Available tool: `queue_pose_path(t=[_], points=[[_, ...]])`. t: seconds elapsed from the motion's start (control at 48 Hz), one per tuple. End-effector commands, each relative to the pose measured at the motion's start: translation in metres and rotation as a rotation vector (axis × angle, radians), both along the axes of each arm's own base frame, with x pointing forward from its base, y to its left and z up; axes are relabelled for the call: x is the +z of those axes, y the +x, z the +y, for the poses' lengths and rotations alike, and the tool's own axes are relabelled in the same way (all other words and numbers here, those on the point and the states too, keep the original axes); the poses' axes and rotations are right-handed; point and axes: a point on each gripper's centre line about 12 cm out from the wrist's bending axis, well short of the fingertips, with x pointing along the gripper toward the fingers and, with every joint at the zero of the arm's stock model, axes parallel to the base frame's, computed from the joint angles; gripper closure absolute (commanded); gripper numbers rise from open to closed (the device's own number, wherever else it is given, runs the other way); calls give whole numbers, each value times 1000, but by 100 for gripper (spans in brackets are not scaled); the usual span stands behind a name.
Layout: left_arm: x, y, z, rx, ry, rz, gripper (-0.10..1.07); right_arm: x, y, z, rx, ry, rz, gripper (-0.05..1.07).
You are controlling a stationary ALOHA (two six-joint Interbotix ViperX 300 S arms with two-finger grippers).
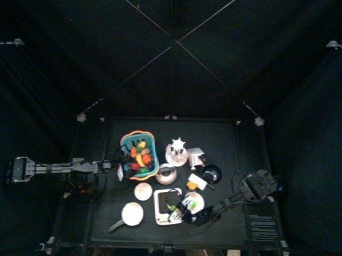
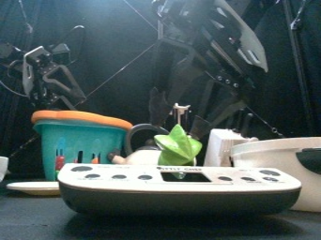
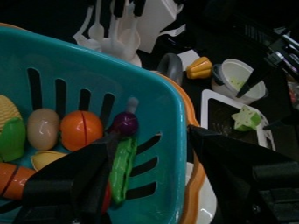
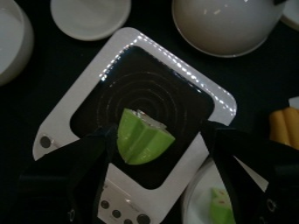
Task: Grab other starfruit half on stove
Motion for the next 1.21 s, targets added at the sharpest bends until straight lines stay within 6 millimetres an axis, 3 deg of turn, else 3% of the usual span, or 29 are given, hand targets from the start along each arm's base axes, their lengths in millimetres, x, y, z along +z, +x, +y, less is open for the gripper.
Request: queue_pose_path(t=[0.0,0.292,0.604,0.729,1.062,1.188], points=[[5,3,0,-2,3,-15,0,15,6,2,-15,31,-38,-2],[6,3,0,-3,4,-18,0,1,15,12,8,97,-37,-2],[5,3,0,-3,3,-17,0,-10,12,4,11,79,-12,0],[5,3,-1,-6,3,-17,0,-9,12,2,21,61,-15,7],[4,3,-1,-8,3,-14,0,-8,10,1,12,58,-9,38],[4,3,-1,-8,2,-12,0,2,9,0,12,43,-22,44]])
